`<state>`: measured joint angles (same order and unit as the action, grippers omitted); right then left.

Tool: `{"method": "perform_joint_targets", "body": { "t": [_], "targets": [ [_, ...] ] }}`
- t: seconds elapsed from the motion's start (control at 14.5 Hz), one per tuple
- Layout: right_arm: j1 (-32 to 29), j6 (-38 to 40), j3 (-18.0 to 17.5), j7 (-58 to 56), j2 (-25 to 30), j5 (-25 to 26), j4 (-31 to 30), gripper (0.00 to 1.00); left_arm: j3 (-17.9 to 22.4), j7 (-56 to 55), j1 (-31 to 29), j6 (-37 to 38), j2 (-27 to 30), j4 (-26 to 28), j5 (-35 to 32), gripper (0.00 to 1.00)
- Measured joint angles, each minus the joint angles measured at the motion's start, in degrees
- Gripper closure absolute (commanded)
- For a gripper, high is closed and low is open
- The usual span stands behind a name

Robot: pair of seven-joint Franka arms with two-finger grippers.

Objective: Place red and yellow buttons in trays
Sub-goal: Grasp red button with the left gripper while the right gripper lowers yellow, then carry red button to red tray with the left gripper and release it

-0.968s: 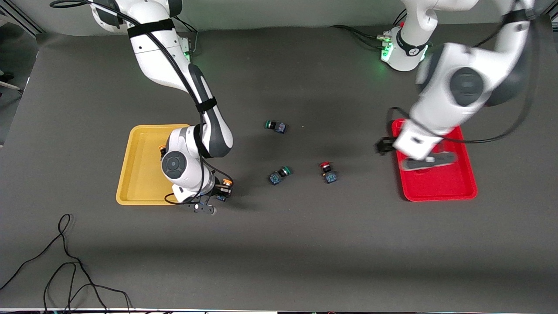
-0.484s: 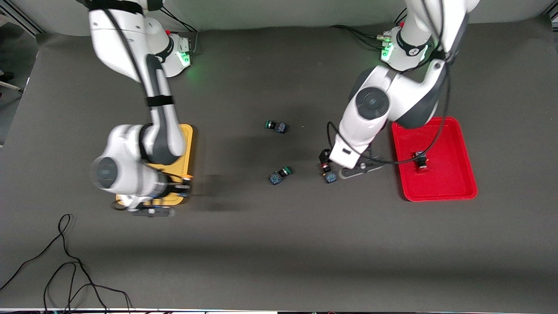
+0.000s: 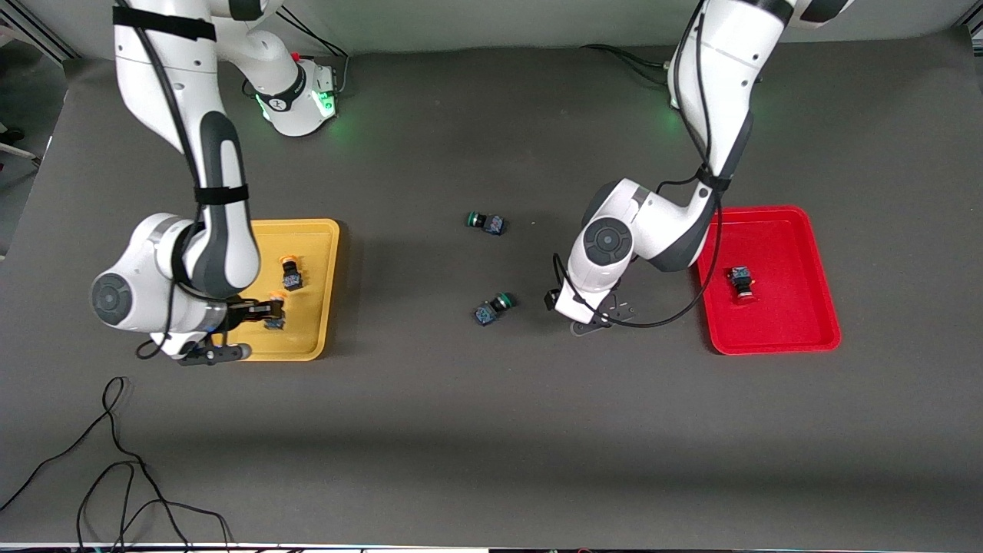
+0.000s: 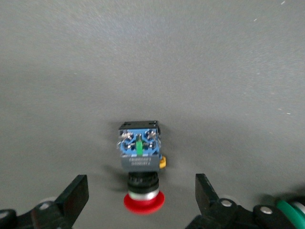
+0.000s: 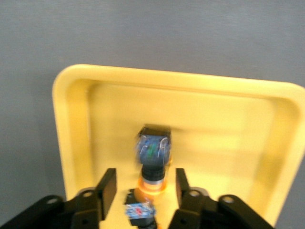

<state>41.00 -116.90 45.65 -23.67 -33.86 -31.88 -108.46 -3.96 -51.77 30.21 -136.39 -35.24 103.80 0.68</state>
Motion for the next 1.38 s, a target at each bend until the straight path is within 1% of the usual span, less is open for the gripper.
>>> {"method": "perform_joint_targets", "body": {
  "t": [0.07, 0.28, 0.35, 0.41, 0.55, 0.69, 0.83, 0.97, 1.11, 1.24, 1.38],
  "targets": [
    [-0.5, 0.0, 0.1, -0.5, 0.1, -0.1, 0.1, 0.00, 0.0, 0.0, 0.1, -0.3, -0.5, 0.0, 0.0, 0.20],
    [-0.3, 1.1, 0.5, -0.7, 1.5, -0.1, 2.0, 0.00, 0.0, -0.1, 0.8, -0.4, -1.2, 0.0, 0.0, 0.57],
    [0.1, 2.2, 1.2, -0.7, 2.3, -0.1, 3.0, 0.00, 0.0, -0.1, 1.0, -0.4, -1.3, 0.0, 0.0, 0.66],
    [0.4, 3.8, 2.3, -0.7, 3.4, -0.1, 4.0, 0.00, 0.0, -0.1, 1.1, -0.3, -1.3, 0.0, 0.0, 0.72],
    [0.5, 6.9, 4.8, -0.7, 6.1, 0.9, 5.8, 0.00, 0.1, -0.1, 1.1, -0.2, -1.3, -0.1, 0.0, 0.74],
    [0.4, 8.2, 6.3, -0.7, 10.4, 5.5, 6.8, 0.00, 0.3, -0.1, 1.1, 0.2, -0.7, -0.5, 0.0, 0.78],
    [0.4, 10.5, 6.5, -0.7, 15.1, 10.0, 7.8, 0.00, 0.7, 0.1, 0.8, 5.0, 1.4, -2.3, 0.0, 0.78],
    [0.4, 14.4, 6.5, -0.4, 18.4, 11.4, 9.5, 0.00, 1.0, 2.5, -0.1, 13.0, 6.4, -4.5, 0.0, 0.79],
    [0.4, 17.8, 6.5, 0.1, 19.9, 12.9, 11.7, 0.00, 1.1, 8.8, -2.2, 22.8, 13.6, -5.9, 0.1, 0.79],
    [0.8, 20.5, 6.4, 2.7, 20.8, 15.4, 14.2, 0.00, 1.4, 17.1, -6.2, 31.7, 20.4, -5.9, 0.2, 0.79],
    [1.8, 22.6, 6.0, 6.8, 22.3, 17.4, 15.7, 0.00, 1.9, 26.5, -12.2, 37.7, 25.4, -4.7, 0.2, 0.79]
  ]
}}
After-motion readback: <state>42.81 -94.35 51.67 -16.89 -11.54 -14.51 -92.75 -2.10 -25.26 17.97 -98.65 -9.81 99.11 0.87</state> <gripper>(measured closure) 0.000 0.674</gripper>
